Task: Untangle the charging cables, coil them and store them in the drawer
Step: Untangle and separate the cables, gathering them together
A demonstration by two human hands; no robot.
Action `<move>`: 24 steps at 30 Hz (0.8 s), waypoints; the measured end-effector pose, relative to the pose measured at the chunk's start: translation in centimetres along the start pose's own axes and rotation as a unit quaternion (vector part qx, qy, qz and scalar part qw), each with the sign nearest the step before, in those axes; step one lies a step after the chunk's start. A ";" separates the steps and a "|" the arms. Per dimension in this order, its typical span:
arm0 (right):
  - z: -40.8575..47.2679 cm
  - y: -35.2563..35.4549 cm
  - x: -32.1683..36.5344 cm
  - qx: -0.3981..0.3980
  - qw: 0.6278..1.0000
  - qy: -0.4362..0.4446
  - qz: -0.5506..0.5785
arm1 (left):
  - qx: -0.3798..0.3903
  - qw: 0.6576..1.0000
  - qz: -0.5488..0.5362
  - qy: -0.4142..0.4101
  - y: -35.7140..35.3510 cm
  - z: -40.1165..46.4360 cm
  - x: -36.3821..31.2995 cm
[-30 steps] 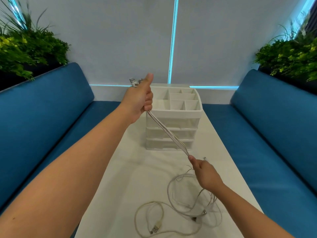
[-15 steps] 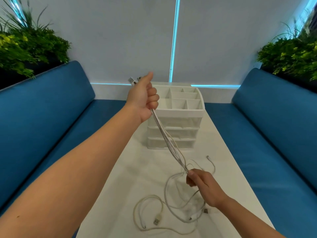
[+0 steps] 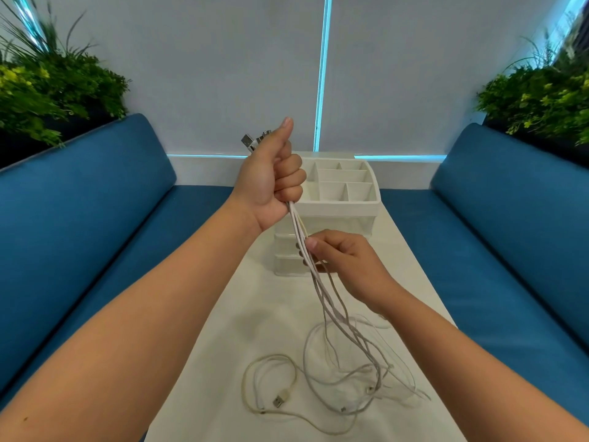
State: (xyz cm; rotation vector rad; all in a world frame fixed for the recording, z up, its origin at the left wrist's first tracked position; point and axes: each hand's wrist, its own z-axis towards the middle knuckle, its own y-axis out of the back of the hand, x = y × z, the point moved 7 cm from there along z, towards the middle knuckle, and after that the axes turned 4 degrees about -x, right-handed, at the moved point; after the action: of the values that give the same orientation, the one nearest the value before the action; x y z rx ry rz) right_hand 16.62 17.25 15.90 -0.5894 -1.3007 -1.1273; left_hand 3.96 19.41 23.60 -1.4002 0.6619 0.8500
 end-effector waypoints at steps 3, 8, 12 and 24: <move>0.5 0.2 0.7 -0.012 0.997 0.037 -0.070 | 0.002 1.000 0.005 0.000 0.2 -0.2 0.0; 1.3 1.6 0.6 -0.076 0.997 0.012 0.004 | 0.012 1.000 0.010 -0.020 0.2 -0.2 -1.2; 1.4 1.9 -1.5 -0.070 0.995 -0.071 0.008 | 0.027 0.997 0.063 -0.026 -0.1 -0.2 -1.6; 0.8 2.3 -3.3 0.118 0.985 -0.079 -0.094 | 0.008 0.997 0.072 0.022 1.9 -0.6 0.9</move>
State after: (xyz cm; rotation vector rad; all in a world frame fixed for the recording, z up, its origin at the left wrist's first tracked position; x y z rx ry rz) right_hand 18.69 19.85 13.52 -0.3923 -1.6288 -1.0740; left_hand 2.96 18.86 21.69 -1.3716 0.8086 0.9273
